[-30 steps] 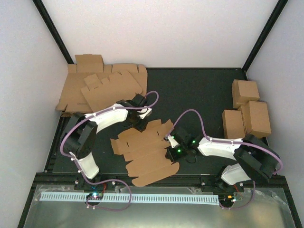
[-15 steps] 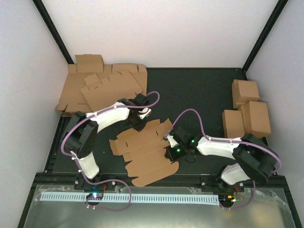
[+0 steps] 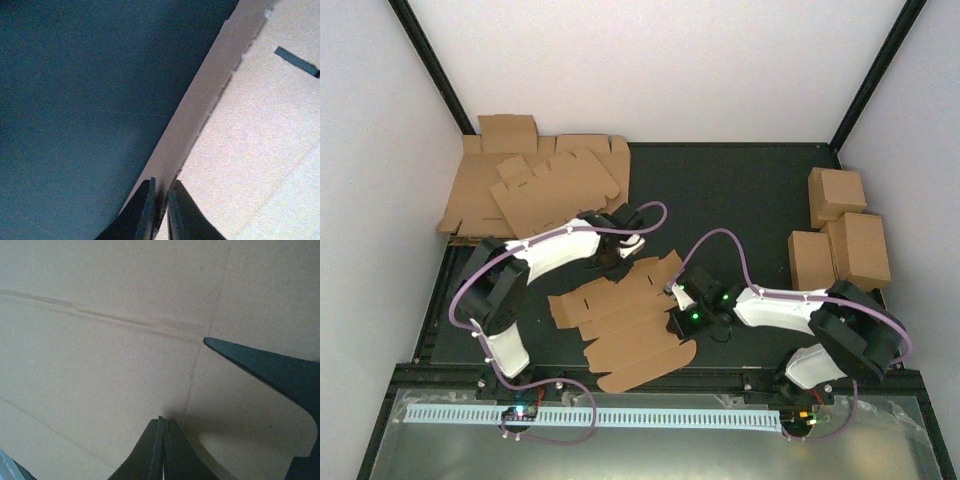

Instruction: Fold the paper box

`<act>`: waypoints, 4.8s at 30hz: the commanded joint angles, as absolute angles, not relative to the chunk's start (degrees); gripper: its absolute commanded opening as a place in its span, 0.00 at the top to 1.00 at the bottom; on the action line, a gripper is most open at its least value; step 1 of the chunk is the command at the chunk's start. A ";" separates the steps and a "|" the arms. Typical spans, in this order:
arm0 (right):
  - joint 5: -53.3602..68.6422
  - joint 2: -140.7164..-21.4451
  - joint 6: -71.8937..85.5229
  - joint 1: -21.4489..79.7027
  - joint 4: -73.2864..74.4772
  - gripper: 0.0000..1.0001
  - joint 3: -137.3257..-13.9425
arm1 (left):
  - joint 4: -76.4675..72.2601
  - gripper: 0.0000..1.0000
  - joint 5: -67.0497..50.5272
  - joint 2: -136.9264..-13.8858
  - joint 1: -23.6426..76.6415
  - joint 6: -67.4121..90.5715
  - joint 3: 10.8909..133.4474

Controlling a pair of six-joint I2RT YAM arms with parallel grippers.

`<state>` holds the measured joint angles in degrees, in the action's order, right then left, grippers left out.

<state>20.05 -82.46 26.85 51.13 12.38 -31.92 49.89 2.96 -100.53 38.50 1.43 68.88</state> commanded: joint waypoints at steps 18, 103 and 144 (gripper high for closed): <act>16.08 -72.38 27.37 50.71 11.84 0.95 -32.40 | 55.86 0.98 26.61 -97.75 44.12 2.65 74.98; 22.40 -92.61 34.14 41.50 -13.06 0.98 -28.12 | 48.16 0.56 -5.63 -93.81 48.14 10.56 72.79; 28.72 -82.00 37.84 37.79 -17.28 0.86 -28.13 | 31.46 0.55 -35.31 -76.68 25.63 13.58 54.84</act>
